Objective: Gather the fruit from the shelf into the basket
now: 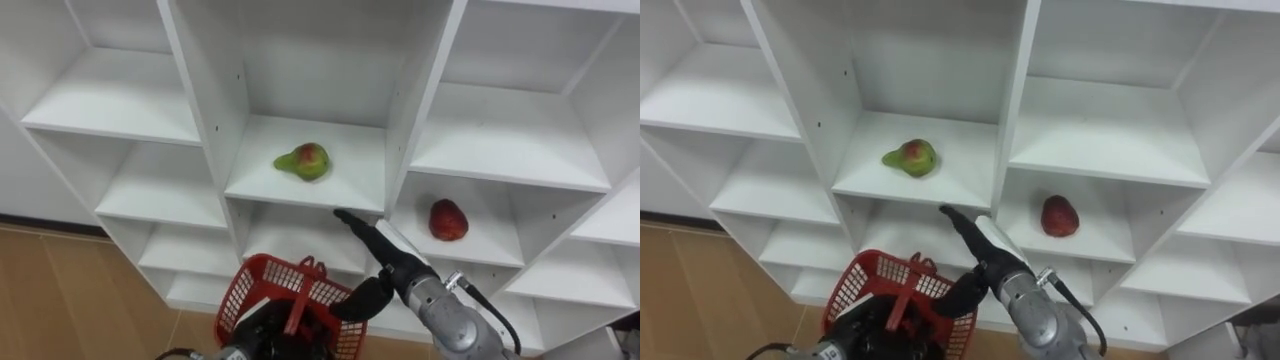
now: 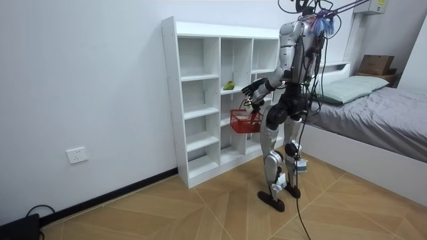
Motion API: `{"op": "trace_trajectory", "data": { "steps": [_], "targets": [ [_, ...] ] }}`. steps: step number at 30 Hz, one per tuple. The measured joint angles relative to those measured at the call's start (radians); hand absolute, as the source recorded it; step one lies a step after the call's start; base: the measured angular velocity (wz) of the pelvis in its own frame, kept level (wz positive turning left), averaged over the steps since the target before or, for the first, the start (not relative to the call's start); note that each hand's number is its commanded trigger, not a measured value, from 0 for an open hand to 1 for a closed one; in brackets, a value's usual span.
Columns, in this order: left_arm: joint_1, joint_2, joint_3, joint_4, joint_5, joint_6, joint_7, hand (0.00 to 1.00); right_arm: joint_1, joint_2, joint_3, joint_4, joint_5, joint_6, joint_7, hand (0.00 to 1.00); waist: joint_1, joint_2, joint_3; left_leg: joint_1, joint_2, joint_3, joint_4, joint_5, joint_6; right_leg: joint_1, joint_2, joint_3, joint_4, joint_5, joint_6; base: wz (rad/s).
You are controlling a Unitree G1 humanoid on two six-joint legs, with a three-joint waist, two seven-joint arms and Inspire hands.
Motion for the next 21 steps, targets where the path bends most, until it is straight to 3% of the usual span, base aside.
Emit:
{"op": "trace_trajectory", "data": {
  "steps": [7,13,21],
  "targets": [
    [0.005,-0.005,0.023,0.055,0.0,-0.009,0.023,1.0,-0.002,0.003,-0.01,-0.052,0.005,0.002,0.032,0.0,0.002,0.007,-0.0009,0.013,0.0,-0.001,-0.002,0.0,0.0,0.007,-0.001,-0.001,0.001,0.0,0.0,0.0],
    [0.004,-0.002,0.027,0.111,0.003,-0.005,0.024,1.0,-0.005,0.0,-0.025,-0.218,0.014,0.005,0.052,0.0,0.001,0.017,-0.0026,0.019,0.001,-0.002,-0.013,0.0,0.0,0.016,0.001,-0.004,-0.001,0.0,0.0,0.01],
    [0.004,-0.011,0.028,0.111,0.018,-0.008,0.048,1.0,-0.007,0.004,-0.029,-0.224,0.009,0.004,0.053,0.0,0.021,0.023,-0.0058,0.019,0.0,-0.001,-0.013,0.0,0.0,0.015,0.0,-0.001,0.001,0.0,0.0,0.0]
  ]
}}
